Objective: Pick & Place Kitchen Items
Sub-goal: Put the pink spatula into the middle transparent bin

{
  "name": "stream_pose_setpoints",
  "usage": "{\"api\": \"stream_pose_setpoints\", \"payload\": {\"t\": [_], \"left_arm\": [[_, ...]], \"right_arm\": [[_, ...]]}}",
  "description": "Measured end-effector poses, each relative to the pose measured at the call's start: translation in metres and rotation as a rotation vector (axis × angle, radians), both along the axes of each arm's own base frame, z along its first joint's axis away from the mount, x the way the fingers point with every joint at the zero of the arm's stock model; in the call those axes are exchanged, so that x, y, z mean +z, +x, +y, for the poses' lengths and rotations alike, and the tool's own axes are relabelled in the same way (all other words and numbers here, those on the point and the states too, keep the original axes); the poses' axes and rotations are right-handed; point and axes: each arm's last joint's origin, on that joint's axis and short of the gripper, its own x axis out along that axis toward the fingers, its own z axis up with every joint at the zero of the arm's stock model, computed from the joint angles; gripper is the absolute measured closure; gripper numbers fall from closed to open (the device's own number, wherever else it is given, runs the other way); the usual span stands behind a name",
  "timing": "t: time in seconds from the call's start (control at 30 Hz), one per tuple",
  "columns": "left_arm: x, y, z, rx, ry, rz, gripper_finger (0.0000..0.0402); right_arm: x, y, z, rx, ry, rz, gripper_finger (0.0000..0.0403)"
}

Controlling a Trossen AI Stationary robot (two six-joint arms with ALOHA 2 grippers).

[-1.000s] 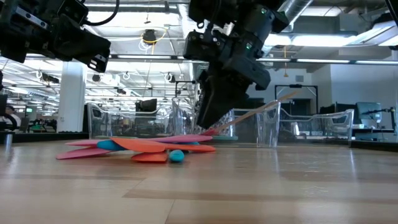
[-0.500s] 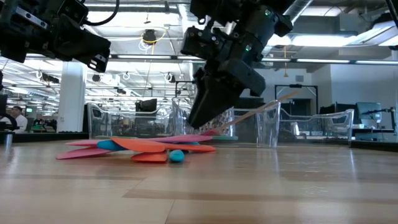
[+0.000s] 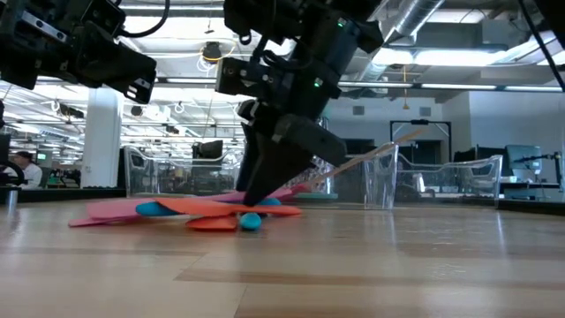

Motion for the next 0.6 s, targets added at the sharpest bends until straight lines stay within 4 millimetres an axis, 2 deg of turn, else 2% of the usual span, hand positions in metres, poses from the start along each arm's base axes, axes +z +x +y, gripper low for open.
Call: {"api": "stream_pose_setpoints", "payload": {"t": [0.23,0.6], "left_arm": [[0.000,0.000,0.000,0.000,0.000,0.000,0.0399],[0.000,0.000,0.000,0.000,0.000,0.000,0.0399]], "right_arm": [[0.000,-0.001,-0.010,-0.032,0.015,0.034,0.0245],[-0.013,-0.001,-0.018,-0.041,0.051,0.090,0.0274]]}}
